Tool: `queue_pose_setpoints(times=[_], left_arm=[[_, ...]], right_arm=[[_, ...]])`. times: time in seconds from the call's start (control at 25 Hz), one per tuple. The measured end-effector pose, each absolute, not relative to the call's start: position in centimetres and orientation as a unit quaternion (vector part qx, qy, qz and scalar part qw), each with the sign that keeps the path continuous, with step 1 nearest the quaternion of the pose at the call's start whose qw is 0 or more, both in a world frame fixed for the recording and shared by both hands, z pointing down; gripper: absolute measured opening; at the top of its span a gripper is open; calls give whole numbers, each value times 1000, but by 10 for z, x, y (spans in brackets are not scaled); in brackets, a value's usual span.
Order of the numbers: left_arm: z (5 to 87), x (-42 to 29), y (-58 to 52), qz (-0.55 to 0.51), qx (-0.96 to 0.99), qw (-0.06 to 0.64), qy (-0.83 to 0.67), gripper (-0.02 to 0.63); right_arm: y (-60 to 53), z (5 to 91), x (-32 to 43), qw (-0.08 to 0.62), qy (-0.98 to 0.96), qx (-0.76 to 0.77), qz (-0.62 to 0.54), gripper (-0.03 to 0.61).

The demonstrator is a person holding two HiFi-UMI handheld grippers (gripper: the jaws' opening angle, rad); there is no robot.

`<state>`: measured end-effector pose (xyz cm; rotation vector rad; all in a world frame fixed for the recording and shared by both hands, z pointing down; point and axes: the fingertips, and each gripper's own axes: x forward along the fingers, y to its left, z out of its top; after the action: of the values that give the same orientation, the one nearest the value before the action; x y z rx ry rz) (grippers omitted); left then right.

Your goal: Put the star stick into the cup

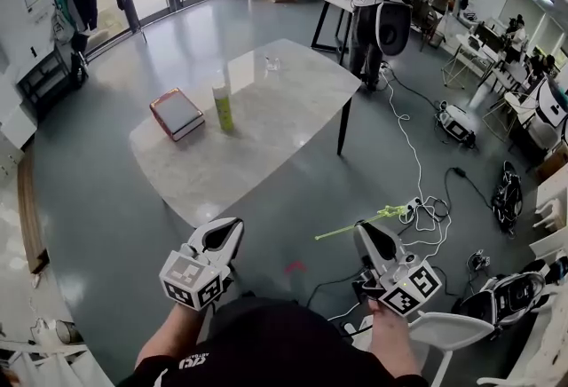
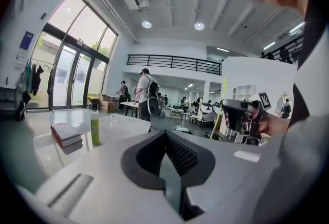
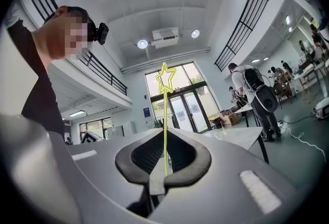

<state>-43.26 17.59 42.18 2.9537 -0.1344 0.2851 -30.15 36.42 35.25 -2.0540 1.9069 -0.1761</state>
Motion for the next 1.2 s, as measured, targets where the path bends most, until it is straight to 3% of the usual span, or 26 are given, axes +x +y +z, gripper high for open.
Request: queue_pose_setpoints(times=[0.56,1.2], left_arm=[[429,-405,190,92,990,97,-50,3],[448,-275,108,98,987,113,-65,3]], right_arm=[[387,364,-275,167,667,-721,-82,30],[306,376,-142,168,659,-724,-110,31]])
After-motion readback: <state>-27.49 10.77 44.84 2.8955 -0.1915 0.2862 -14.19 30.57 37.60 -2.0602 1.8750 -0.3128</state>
